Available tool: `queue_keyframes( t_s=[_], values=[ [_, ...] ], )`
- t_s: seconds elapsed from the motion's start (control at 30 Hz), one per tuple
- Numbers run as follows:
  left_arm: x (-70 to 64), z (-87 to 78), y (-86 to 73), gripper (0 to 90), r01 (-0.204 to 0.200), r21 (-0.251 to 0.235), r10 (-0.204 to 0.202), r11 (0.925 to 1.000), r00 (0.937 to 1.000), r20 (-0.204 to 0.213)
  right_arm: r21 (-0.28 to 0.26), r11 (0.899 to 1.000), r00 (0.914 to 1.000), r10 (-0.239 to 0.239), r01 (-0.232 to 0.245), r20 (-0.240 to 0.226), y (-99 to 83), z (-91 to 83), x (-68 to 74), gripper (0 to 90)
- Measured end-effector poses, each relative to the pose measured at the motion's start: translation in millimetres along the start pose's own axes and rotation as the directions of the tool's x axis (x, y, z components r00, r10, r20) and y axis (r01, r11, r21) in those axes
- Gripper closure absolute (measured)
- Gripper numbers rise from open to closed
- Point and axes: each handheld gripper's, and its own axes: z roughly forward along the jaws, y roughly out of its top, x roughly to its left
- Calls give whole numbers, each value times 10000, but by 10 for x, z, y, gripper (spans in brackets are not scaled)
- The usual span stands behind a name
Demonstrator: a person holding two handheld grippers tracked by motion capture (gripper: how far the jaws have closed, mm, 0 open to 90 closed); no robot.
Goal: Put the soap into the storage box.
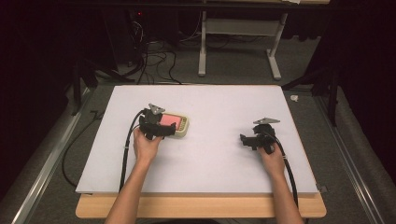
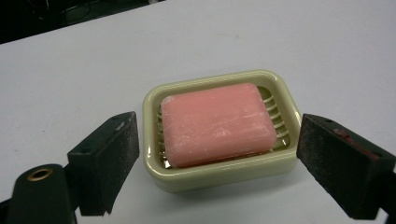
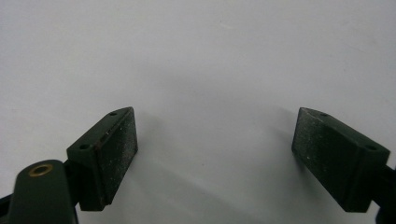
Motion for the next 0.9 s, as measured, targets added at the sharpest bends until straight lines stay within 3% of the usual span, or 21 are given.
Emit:
queue_keyframes(
  t_s=[0.63,0.9],
  values=[
    [59,-179,-83,151,313,-391,-298,9987,9988,383,3,10000,10000,-8,8,4,0,0,0,148],
    [67,-245,-95,152,266,-458,-248,9986,9989,398,3,10000,10000,-10,10,5,0,0,0,148]
  ],
)
